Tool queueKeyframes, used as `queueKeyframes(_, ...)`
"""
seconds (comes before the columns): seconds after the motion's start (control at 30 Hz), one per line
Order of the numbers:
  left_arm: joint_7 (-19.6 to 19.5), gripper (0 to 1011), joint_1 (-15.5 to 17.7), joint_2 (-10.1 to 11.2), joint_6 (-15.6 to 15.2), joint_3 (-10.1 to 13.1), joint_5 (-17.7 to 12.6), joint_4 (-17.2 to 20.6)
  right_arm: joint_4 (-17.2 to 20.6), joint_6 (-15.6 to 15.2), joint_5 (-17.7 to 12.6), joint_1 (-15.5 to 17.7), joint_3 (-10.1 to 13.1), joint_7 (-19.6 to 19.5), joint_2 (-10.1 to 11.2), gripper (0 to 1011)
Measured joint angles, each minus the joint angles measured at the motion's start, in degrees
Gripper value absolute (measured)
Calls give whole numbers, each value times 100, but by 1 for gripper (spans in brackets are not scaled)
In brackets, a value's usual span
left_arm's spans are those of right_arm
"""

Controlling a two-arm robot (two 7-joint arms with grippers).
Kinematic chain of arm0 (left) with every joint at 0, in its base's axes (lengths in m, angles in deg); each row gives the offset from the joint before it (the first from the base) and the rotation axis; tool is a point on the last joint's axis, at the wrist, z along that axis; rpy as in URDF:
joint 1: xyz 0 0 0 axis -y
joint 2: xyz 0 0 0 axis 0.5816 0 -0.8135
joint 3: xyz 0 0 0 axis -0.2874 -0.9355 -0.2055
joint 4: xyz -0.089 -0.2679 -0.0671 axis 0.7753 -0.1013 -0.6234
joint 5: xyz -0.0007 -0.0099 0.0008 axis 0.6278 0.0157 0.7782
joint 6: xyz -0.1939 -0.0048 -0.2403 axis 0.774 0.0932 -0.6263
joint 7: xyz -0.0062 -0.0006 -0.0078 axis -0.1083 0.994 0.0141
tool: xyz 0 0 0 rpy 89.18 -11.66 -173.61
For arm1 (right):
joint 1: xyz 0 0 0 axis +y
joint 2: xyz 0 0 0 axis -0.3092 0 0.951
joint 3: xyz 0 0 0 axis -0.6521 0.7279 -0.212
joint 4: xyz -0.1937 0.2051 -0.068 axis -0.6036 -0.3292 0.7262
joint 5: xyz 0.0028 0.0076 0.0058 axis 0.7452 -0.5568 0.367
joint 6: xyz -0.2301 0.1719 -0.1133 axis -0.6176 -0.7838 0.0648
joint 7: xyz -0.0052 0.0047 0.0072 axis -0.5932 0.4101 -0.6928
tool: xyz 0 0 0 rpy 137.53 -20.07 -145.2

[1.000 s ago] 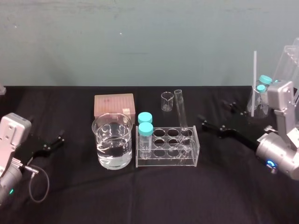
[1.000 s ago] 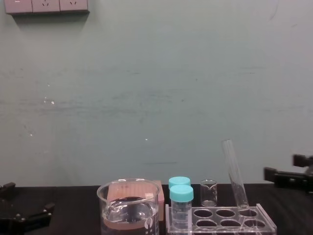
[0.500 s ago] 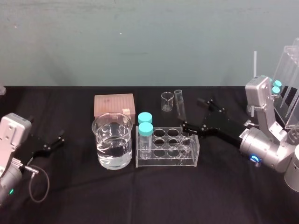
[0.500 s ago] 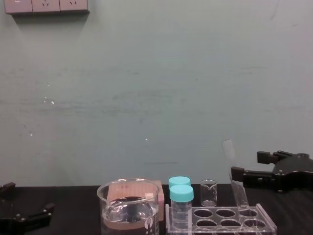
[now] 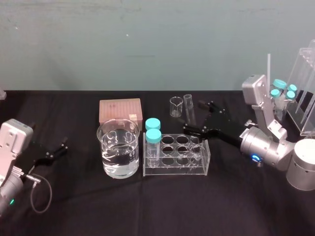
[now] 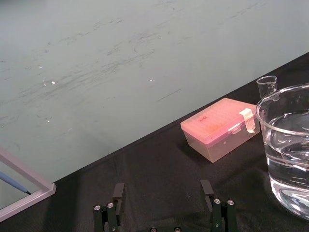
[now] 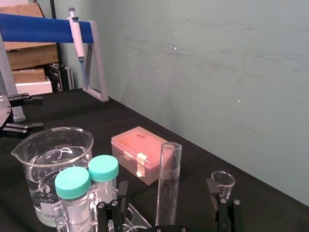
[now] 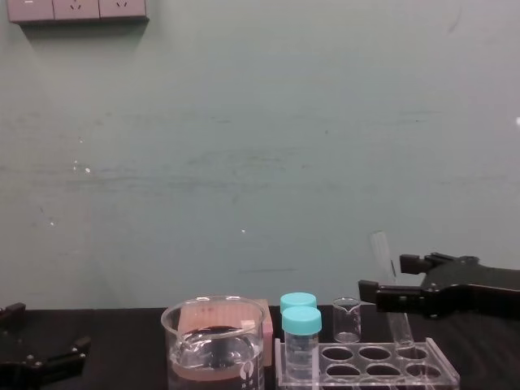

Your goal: Hold the test tube with one hand and immerse one end into the beaker, then return it to the test tube rack.

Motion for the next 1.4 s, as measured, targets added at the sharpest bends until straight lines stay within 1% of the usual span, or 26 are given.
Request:
queueKeyframes(0.17, 0, 1000, 0, 0, 0, 0, 0, 0, -216, 37, 98, -141, -26, 67, -125, 1002)
queueKeyframes(0.27, 0, 1000, 0, 0, 0, 0, 0, 0, -290, 97, 241, -208, -68, 65, -164, 1002)
queueKeyframes(0.57, 0, 1000, 0, 0, 0, 0, 0, 0, -269, 92, 207, -190, -57, 63, -152, 998)
queueKeyframes(0.63, 0, 1000, 0, 0, 0, 0, 0, 0, -265, 90, 199, -186, -54, 63, -150, 969)
queueKeyframes(0.73, 0, 1000, 0, 0, 0, 0, 0, 0, -257, 85, 193, -180, -51, 62, -147, 908)
queueKeyframes(0.77, 0, 1000, 0, 0, 0, 0, 0, 0, -256, 84, 192, -179, -50, 62, -146, 868)
queueKeyframes(0.93, 0, 1000, 0, 0, 0, 0, 0, 0, -249, 76, 179, -172, -46, 60, -143, 747)
queueKeyframes(0.97, 0, 1000, 0, 0, 0, 0, 0, 0, -248, 75, 176, -171, -44, 60, -142, 690)
queueKeyframes(1.03, 0, 1000, 0, 0, 0, 0, 0, 0, -246, 73, 173, -170, -43, 59, -142, 651)
queueKeyframes(1.07, 0, 1000, 0, 0, 0, 0, 0, 0, -244, 73, 170, -169, -42, 59, -141, 595)
queueKeyframes(1.1, 0, 1000, 0, 0, 0, 0, 0, 0, -244, 72, 169, -169, -42, 58, -141, 569)
queueKeyframes(1.13, 0, 1000, 0, 0, 0, 0, 0, 0, -243, 72, 168, -169, -41, 58, -141, 569)
queueKeyframes(1.23, 0, 1000, 0, 0, 0, 0, 0, 0, -241, 70, 165, -167, -39, 57, -139, 448)
queueKeyframes(1.3, 0, 1000, 0, 0, 0, 0, 0, 0, -241, 70, 164, -166, -37, 57, -138, 405)
queueKeyframes(1.33, 0, 1000, 0, 0, 0, 0, 0, 0, -239, 68, 163, -165, -37, 56, -137, 343)
queueKeyframes(1.4, 0, 1000, 0, 0, 0, 0, 0, 0, -238, 68, 162, -164, -36, 56, -136, 282)
